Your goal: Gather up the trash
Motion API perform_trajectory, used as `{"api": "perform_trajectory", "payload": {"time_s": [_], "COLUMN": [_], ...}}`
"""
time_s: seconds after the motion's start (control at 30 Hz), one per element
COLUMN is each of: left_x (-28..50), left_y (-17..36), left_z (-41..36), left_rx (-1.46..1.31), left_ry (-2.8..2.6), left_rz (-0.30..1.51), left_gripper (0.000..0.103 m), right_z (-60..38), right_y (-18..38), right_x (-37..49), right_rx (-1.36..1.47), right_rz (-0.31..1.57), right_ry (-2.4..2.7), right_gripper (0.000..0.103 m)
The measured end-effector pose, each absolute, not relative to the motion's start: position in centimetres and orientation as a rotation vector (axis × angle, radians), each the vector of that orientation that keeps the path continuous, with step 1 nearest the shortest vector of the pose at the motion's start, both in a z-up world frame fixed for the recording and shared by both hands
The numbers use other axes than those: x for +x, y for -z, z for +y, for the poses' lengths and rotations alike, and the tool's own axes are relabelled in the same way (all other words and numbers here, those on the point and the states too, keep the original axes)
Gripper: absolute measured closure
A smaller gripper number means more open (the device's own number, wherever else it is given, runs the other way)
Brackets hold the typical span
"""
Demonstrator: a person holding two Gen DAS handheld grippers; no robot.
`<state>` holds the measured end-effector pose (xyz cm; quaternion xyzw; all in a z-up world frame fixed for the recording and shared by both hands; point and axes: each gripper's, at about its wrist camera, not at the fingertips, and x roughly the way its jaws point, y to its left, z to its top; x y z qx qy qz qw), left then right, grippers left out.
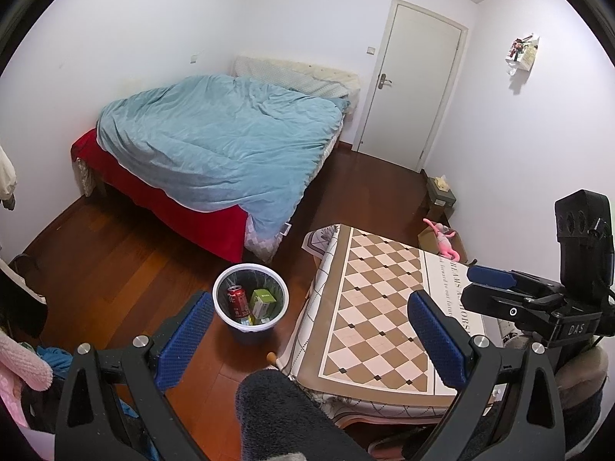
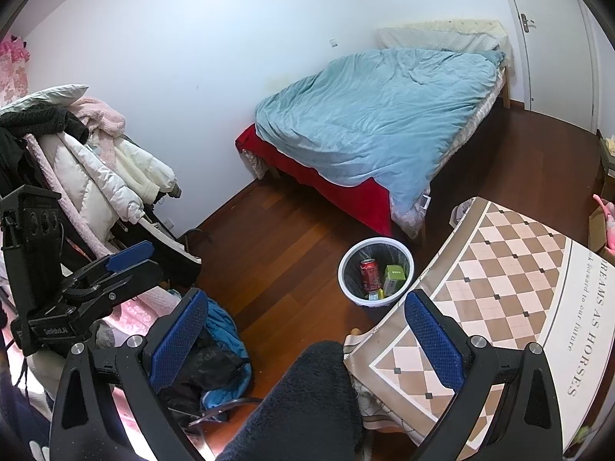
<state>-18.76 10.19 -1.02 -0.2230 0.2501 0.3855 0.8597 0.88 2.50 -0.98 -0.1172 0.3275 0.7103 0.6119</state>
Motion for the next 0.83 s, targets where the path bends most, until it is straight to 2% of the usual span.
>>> {"api": "perform_trajectory", "payload": {"time_s": [0.83], "left_x": [-18.60], "left_y": [0.88], "left_z": [10.12], "left_rx": [-0.473], "left_ry": [-0.800], "left_rz": [0.522], "left_gripper": [0.000], "right_z": [1.94], "right_y": [1.12], "right_x": [1.01], "right_rx": [-0.274], "right_rz": [0.748], "right_ry": [-1.637], "right_gripper": [0.000]}}
